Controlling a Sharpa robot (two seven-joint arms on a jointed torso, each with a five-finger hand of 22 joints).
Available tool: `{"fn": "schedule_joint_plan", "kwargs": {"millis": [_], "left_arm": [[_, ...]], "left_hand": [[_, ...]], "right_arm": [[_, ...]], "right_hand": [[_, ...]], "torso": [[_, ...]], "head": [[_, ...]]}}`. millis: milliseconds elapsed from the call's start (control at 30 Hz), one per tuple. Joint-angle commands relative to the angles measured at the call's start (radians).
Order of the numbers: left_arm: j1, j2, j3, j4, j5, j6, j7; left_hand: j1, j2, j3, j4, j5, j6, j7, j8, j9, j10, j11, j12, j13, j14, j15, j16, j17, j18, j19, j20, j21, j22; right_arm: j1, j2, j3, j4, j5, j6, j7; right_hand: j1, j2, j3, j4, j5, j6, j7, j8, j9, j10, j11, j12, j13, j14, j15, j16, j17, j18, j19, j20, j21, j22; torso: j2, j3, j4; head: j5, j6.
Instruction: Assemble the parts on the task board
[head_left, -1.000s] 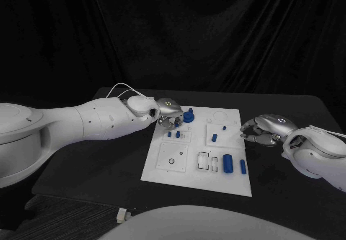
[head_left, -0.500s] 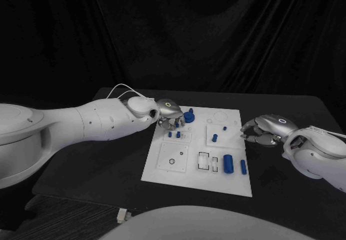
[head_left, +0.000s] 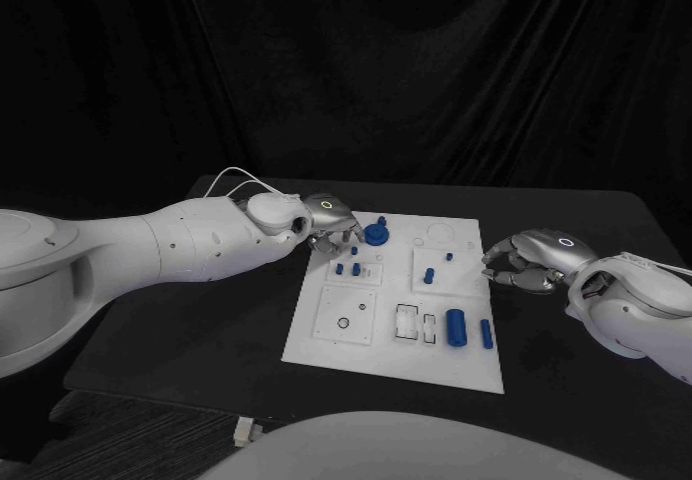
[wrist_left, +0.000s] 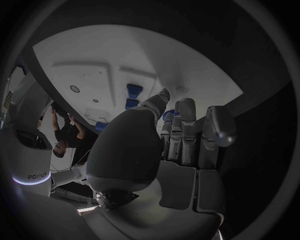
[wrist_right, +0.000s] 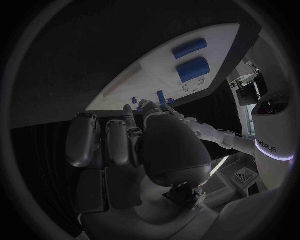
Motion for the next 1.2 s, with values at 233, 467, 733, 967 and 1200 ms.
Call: {"fn": "schedule_joint_plan", "kwargs": {"millis": [233, 467, 733, 967, 1200], "left_arm": [[0.012, -0.064, 0.001, 0.015, -0.001, -0.09, -0.045], [0.049, -0.132, 0.001, 0.045, 0.108, -0.165, 0.102], [0.067, -0.221, 0.001, 0.131, 0.489, -0.136, 0.345], [0.069, -0.247, 0.0, 0.168, 1.016, 0.107, 0.485], [0.042, -0.258, 0.0, 0.209, 1.585, 0.369, 0.537]], "left_hand": [[0.006, -0.006, 0.013, -0.008, -0.001, 0.056, 0.011, 0.014, -0.005, -0.241, -0.025, -0.017, 0.005, -0.256, -0.006, -0.231, -0.118, 0.085, -0.372, 0.019, -0.579, -0.017], [-0.054, -0.044, 0.007, 0.14, 0.015, 0.058, -0.003, 0.004, -0.02, -0.68, -0.093, -0.017, -0.08, -0.687, 0.11, -0.755, -0.344, 0.04, -0.794, 0.052, -0.974, -0.236], [-0.203, -0.043, -0.174, 0.197, 0.06, -0.281, -0.046, -0.045, -0.096, -0.946, -0.143, -0.042, -0.141, -1.107, 0.046, -1.035, -0.599, 0.028, -1.136, 0.094, -1.033, -0.682], [-0.282, 0.116, -0.365, 0.195, 0.094, -0.567, -0.089, -0.063, -0.131, -1.039, -0.183, -0.085, -0.163, -1.137, 0.018, -1.042, -0.61, 0.027, -1.319, 0.08, -1.059, -1.109], [-0.312, 0.126, -0.442, 0.197, 0.021, -0.661, -0.127, -0.073, -0.141, -1.039, -0.149, -0.085, -0.163, -1.137, 0.052, -1.042, -0.61, 0.055, -1.339, 0.065, -1.077, -1.298]], "right_arm": [[0.013, -0.016, 0.001, 0.017, -0.002, -0.112, 0.05], [0.09, -0.029, 0.001, 0.045, -0.004, -0.176, 0.056], [0.22, -0.03, 0.001, 0.085, -0.085, -0.101, -0.016], [0.257, 0.012, 0.001, 0.077, -0.161, 0.09, -0.025], [0.214, 0.067, 0.001, 0.036, -0.212, 0.22, -0.006]], "right_hand": [[0.057, -0.046, 0.031, -0.035, -0.017, -0.025, -0.013, -0.018, -0.016, -0.059, -0.007, -0.147, -0.036, -0.003, -0.005, -0.159, -0.253, 0.03, -0.009, -0.005, -0.126, 0.131], [0.094, -0.102, 0.075, -0.023, -0.02, -0.038, -0.007, -0.022, -0.024, -0.506, 0.011, -0.699, -0.602, 0.008, 0.009, -0.155, -0.232, 0.034, -0.02, 0.005, -0.179, 0.113], [0.099, -0.149, 0.102, 0.01, -0.06, -0.036, -0.031, -0.026, -0.03, -0.674, 0.091, -1.085, -0.922, -0.003, 0.047, -0.147, -0.226, 0.039, -0.024, 0.041, -0.218, 0.107], [0.107, -0.149, 0.072, -0.023, -0.136, 0.002, -0.07, -0.038, -0.031, -0.757, 0.076, -1.198, -1.059, -0.006, 0.033, -0.146, -0.222, 0.038, -0.023, 0.031, -0.223, 0.11], [0.167, -0.144, 0.086, -0.072, -0.268, -0.028, -0.079, -0.073, -0.049, -0.752, 0.067, -1.209, -1.13, -0.014, 0.03, -0.129, -0.192, 0.038, -0.029, 0.028, -0.231, 0.117]], "torso": [[0.0, -0.0011, -0.0001], [-0.001, -0.0014, 0.0005], [-0.002, -0.002, -0.0001], [0.007, -0.0086, 0.006], [0.015, -0.0242, 0.0176]], "head": [[0.008, 0.0], [0.01, 0.0], [0.017, 0.0], [0.007, 0.0], [-0.042, 0.0]]}}
